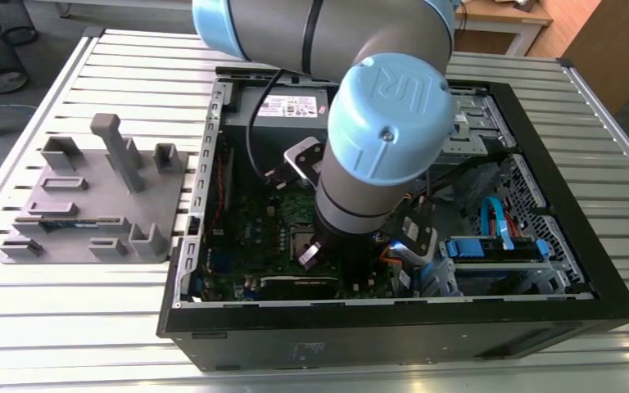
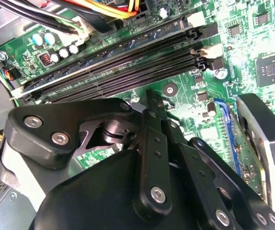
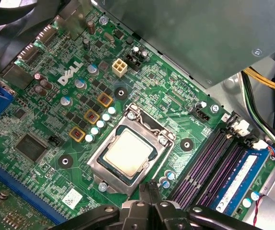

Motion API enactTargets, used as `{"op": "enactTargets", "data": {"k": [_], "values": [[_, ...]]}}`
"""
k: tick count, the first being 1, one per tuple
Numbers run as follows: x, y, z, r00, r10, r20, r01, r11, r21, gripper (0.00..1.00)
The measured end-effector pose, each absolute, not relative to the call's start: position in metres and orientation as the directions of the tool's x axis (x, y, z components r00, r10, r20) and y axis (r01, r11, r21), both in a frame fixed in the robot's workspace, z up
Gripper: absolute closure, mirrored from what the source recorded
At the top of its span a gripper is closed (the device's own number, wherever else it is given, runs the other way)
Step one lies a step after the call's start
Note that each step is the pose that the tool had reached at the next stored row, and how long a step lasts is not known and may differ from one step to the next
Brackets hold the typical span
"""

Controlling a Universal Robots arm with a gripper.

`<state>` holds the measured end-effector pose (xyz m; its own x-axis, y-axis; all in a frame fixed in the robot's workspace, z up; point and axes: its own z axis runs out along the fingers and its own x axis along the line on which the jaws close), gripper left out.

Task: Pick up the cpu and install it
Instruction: 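Install the first cpu locking lever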

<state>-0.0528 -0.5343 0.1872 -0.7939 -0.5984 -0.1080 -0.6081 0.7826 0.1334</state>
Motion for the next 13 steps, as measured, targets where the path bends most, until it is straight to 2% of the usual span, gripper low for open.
{"op": "enactTargets", "data": {"k": [13], "values": [[-0.053,-0.534,0.202,-0.794,-0.598,-0.110,-0.608,0.782,0.135,0.89]]}}
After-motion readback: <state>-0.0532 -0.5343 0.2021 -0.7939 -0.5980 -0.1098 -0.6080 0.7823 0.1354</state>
